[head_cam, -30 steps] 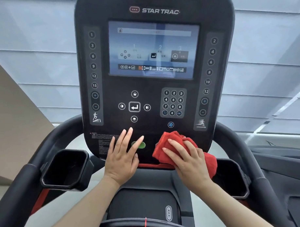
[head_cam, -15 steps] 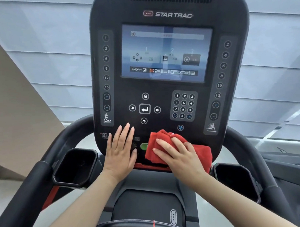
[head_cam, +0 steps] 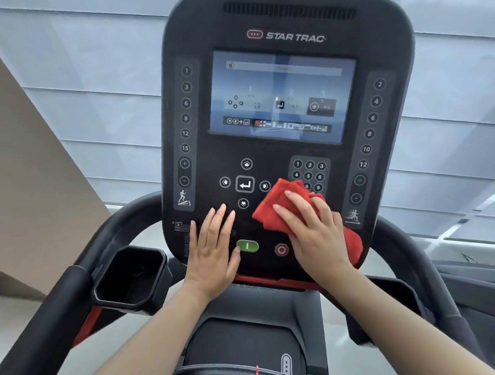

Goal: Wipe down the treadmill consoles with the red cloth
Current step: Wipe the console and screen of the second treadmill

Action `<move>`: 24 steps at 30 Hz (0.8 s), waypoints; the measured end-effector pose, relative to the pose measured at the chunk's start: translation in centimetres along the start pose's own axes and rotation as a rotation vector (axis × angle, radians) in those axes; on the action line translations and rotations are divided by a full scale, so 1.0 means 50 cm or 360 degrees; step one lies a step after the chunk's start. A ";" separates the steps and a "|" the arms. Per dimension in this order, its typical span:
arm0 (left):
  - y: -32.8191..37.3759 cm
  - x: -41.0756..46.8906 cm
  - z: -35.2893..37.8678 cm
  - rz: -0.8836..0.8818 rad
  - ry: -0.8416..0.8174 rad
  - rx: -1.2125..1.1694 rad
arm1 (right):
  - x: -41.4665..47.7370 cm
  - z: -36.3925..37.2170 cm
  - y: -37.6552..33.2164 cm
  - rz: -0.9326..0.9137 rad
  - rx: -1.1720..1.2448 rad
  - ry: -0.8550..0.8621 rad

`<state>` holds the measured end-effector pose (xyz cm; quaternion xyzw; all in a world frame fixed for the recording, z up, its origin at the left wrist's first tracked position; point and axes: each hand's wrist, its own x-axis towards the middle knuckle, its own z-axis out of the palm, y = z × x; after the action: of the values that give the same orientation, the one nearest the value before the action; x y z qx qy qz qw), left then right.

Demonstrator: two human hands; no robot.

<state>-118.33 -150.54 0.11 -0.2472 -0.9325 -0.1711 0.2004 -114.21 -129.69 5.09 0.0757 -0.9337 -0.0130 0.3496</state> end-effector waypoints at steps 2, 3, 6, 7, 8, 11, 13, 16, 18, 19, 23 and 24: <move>0.014 0.016 -0.007 0.0040 0.0039 -0.0040 | 0.022 -0.009 0.001 0.0181 0.0057 0.0043; 0.020 0.027 -0.012 0.0056 0.0058 -0.0059 | 0.030 -0.014 0.005 0.0290 0.0076 0.0065; 0.036 0.059 -0.025 0.0131 0.0068 -0.0094 | 0.026 -0.020 0.019 0.0646 0.0099 0.0149; 0.041 0.067 -0.028 0.0165 0.0056 -0.0092 | 0.013 -0.018 0.021 0.0732 0.0096 0.0178; 0.046 0.074 -0.028 0.0200 0.0038 -0.0082 | -0.006 -0.014 0.020 0.0791 0.0086 0.0197; 0.059 0.082 -0.017 0.0252 -0.0032 -0.0030 | -0.067 0.001 0.012 0.0843 0.0056 0.0207; 0.063 0.082 -0.006 0.0243 -0.0061 0.0019 | -0.090 0.005 0.009 0.0803 0.0019 0.0172; 0.061 0.080 0.003 0.0245 -0.0069 0.0070 | -0.085 0.004 0.017 0.0715 0.0013 0.0131; 0.060 0.080 0.005 0.0243 -0.0064 0.0080 | -0.067 -0.003 0.031 0.0692 0.0015 0.0118; 0.060 0.080 0.005 0.0237 -0.0063 0.0085 | -0.054 -0.008 0.039 0.0722 0.0030 0.0127; 0.060 0.079 0.002 0.0229 -0.0074 0.0092 | 0.000 -0.028 0.054 0.0913 0.0146 0.0206; 0.059 0.080 0.000 0.0231 -0.0079 0.0097 | 0.003 -0.030 0.053 0.0927 0.0152 0.0208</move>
<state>-119.94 -146.53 2.56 -0.3121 -0.9215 -0.1217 0.1965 -113.72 -127.05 6.53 -0.1783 -0.8912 0.1367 0.3940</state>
